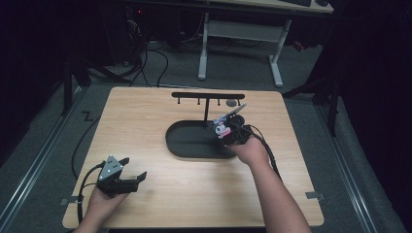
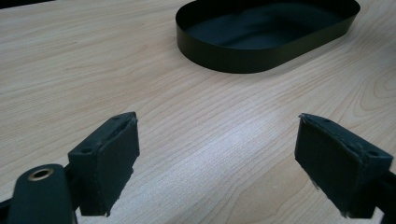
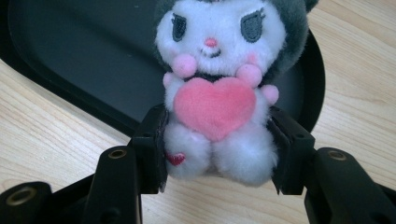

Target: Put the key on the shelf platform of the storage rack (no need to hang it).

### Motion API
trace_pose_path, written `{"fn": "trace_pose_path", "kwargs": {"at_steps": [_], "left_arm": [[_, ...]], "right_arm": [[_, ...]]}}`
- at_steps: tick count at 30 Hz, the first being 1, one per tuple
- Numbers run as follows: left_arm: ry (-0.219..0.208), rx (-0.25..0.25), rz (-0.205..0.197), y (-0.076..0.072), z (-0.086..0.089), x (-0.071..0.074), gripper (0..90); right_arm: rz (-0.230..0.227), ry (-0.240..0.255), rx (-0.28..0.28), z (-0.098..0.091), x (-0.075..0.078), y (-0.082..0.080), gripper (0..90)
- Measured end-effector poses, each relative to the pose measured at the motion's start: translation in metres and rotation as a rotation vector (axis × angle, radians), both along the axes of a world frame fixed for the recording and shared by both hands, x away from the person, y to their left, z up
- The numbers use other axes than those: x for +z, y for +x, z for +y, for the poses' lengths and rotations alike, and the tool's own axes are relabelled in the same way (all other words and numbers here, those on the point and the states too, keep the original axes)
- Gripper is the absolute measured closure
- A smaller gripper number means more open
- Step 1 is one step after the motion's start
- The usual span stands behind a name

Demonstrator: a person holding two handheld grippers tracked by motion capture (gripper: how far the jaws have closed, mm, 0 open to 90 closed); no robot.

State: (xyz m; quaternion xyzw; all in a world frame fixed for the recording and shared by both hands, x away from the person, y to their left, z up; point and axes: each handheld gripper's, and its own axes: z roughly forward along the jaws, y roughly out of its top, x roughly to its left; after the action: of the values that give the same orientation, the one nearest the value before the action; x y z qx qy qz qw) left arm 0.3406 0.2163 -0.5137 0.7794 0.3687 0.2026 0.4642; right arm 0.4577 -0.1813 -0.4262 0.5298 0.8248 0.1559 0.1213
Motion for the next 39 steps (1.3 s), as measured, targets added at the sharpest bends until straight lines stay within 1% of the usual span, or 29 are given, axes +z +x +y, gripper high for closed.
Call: {"fn": "trace_pose_path", "kwargs": {"at_steps": [6, 8, 11, 13, 15, 21, 22, 23, 24, 25, 26, 29, 31, 33, 34, 35, 36, 37, 39], "left_arm": [[-0.004, 0.004, -0.004, -0.001, 0.000, 0.000, 14.6], [-0.005, 0.004, -0.005, -0.001, 0.000, 0.001, 14.6], [-0.003, 0.004, -0.004, -0.001, 0.000, 0.000, 14.6], [-0.003, 0.003, -0.003, -0.001, 0.000, 0.000, 14.6], [0.000, 0.001, -0.003, -0.001, 0.000, 0.001, 14.6], [-0.003, 0.000, -0.003, -0.001, 0.000, 0.001, 14.7], [-0.003, -0.001, -0.003, -0.001, 0.000, 0.001, 14.6], [-0.003, -0.001, -0.004, -0.001, 0.000, 0.001, 14.7], [-0.004, -0.003, -0.003, -0.001, 0.001, 0.001, 14.7], [-0.005, -0.003, -0.004, -0.001, 0.001, 0.001, 14.7], [-0.006, -0.003, -0.005, -0.001, 0.000, 0.001, 14.7], [-0.009, -0.003, -0.005, -0.001, 0.000, 0.001, 14.6], [-0.008, -0.004, -0.004, -0.001, 0.000, 0.001, 14.7], [-0.009, -0.004, -0.005, -0.001, -0.001, 0.000, 14.7], [-0.008, -0.004, -0.006, -0.001, -0.001, 0.000, 14.6], [-0.006, -0.006, -0.005, -0.001, -0.001, 0.000, 14.7], [-0.010, -0.004, -0.005, -0.001, -0.002, 0.000, 14.7], [-0.010, -0.004, -0.005, 0.000, -0.002, 0.000, 14.7], [-0.009, -0.005, -0.004, 0.000, -0.002, 0.000, 14.7]], "right_arm": [[-0.002, 0.004, 0.001, 0.003, 0.000, 0.003, 47.5], [-0.001, -0.007, 0.004, 0.004, -0.001, 0.004, 47.5], [-0.006, -0.010, -0.001, 0.006, -0.002, 0.007, 47.4], [-0.007, -0.007, -0.009, 0.007, -0.005, 0.010, 47.4], [-0.007, -0.022, -0.004, 0.008, -0.008, 0.012, 47.4], [0.010, -0.034, -0.022, 0.008, -0.022, 0.017, 47.4], [0.023, -0.036, -0.032, 0.008, -0.022, 0.017, 47.4], [0.016, -0.034, -0.022, 0.008, -0.024, 0.017, 47.4], [0.027, -0.040, -0.021, 0.009, -0.025, 0.016, 47.4], [0.025, -0.038, -0.015, 0.008, -0.027, 0.015, 47.4], [0.029, -0.023, -0.024, 0.008, -0.028, 0.014, 47.4], [0.042, -0.023, -0.024, 0.005, -0.031, 0.010, 47.3], [0.040, -0.022, -0.023, 0.004, -0.032, 0.007, 47.3], [0.052, -0.009, -0.037, 0.001, -0.032, 0.004, 47.3], [0.049, -0.010, -0.030, 0.000, -0.033, 0.002, 47.3], [0.056, -0.015, -0.033, -0.002, -0.034, 0.001, 47.2], [0.055, -0.008, -0.036, -0.003, -0.035, 0.000, 47.2], [0.062, -0.017, -0.033, -0.004, -0.035, 0.000, 47.2], [0.056, -0.017, -0.036, -0.005, -0.036, -0.001, 47.1]]}}
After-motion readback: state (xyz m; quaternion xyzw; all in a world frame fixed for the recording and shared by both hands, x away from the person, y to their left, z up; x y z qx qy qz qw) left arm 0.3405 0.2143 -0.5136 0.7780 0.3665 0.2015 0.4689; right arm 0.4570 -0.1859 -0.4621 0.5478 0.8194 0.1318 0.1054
